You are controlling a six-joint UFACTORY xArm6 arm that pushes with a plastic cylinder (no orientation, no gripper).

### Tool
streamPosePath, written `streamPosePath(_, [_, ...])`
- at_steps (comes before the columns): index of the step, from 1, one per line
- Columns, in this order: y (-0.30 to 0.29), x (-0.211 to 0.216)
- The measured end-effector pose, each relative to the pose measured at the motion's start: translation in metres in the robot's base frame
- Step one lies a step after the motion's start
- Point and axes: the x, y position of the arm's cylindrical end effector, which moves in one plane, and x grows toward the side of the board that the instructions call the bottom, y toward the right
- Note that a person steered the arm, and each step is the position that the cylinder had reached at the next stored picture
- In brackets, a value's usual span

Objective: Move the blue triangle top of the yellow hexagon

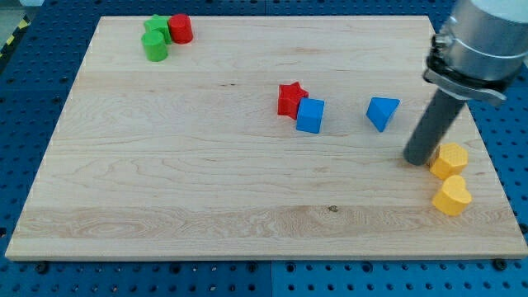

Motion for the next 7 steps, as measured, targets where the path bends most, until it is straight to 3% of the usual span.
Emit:
streamPosePath(1, [-0.077,-0.024])
streamPosePath(2, [-0.102,-0.044])
streamPosePath(5, [-0.054,-0.088])
streamPosePath(7, [-0.035,-0.085])
